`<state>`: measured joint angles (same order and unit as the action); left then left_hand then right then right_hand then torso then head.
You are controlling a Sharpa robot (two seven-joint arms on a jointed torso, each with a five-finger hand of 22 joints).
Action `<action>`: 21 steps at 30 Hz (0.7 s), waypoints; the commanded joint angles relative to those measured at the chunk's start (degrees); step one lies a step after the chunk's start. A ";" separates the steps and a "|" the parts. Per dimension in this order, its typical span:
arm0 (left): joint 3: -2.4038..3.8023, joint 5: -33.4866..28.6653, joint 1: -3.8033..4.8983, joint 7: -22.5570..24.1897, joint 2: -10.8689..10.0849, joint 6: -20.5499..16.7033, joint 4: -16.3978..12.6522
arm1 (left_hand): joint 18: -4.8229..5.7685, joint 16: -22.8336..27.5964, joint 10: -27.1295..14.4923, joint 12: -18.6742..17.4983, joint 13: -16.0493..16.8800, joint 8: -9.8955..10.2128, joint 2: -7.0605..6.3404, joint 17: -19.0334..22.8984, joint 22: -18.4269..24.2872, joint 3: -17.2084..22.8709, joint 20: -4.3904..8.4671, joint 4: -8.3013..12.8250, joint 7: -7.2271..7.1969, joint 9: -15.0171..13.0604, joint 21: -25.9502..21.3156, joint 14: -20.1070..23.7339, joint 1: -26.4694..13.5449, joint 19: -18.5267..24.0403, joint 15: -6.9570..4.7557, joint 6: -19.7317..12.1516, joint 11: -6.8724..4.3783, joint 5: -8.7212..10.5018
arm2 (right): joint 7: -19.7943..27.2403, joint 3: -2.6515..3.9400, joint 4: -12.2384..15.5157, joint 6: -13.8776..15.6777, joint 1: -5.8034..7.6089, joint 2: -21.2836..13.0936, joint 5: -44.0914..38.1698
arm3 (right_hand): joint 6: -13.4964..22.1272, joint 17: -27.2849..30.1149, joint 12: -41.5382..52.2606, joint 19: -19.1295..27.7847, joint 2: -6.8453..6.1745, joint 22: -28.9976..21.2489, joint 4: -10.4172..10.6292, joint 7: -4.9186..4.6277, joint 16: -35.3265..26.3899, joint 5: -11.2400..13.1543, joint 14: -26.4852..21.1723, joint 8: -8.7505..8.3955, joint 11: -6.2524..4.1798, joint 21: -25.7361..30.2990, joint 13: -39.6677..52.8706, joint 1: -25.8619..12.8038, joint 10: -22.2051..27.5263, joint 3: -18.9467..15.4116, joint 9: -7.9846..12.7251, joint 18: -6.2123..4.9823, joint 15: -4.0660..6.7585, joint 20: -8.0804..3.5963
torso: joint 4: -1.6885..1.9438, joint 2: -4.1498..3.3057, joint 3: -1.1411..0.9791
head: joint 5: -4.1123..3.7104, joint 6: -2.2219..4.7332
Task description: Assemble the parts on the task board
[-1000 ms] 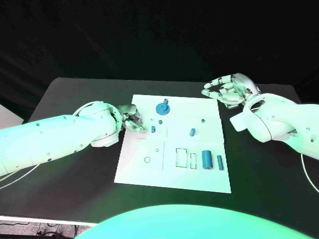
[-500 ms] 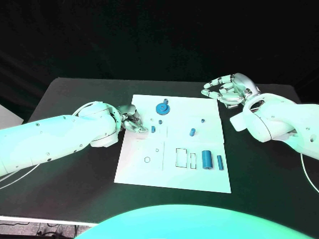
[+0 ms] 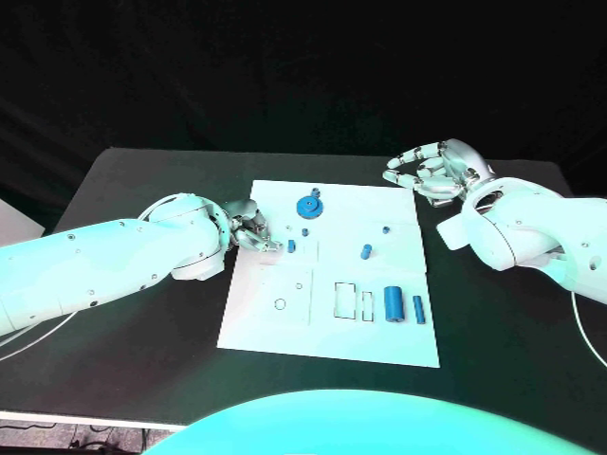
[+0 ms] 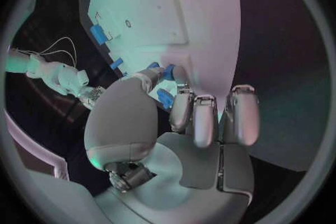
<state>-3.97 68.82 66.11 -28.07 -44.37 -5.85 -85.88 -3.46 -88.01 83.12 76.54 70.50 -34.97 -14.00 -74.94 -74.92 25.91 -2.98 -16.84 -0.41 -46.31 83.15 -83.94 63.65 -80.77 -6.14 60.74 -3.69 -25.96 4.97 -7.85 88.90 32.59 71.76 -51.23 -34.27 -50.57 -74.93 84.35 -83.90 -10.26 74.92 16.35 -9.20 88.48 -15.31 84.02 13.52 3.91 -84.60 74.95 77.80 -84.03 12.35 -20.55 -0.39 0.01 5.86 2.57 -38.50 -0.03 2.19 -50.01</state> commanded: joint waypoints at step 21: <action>0.08 -1.47 0.00 -0.26 0.12 -0.51 0.20 | 0.45 0.27 0.04 -0.32 0.15 -0.42 1.75 -9.90 -4.95 -4.42 0.01 -0.06 0.33 0.72 -0.22 -4.81 -4.90 0.17 -0.19 0.04 -0.04 -0.18 | 0.61 0.01 0.01 -0.44 -0.08 0.09 -0.46 | 0.45 -11.19 -0.18 -3.37 -0.03 11.48 0.12 0.10 -0.18 -0.31 5.04 0.29 0.42 0.25 9.79 -0.86 -0.60 0.21 0.06 -1.00 -0.07 0.13 | -0.01 -0.03 -0.01 | -0.08 0.01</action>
<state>-3.92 67.95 66.12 -28.22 -44.34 -6.02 -85.66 -3.46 -88.01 83.12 76.27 70.69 -35.16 -12.26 -74.93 -74.91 21.87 -2.98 -16.92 -0.41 -45.66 83.15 -83.94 59.35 -80.77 -6.14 60.74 -3.68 -25.96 4.97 -7.85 88.85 32.58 71.73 -51.17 -34.27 -50.57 -74.92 84.35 -83.90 -10.25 74.91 16.35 -9.20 88.48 -15.31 84.02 13.52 3.91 -84.61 74.94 77.34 -84.03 12.35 -20.55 -0.38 0.01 5.86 2.56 -38.51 -0.05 2.14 -50.01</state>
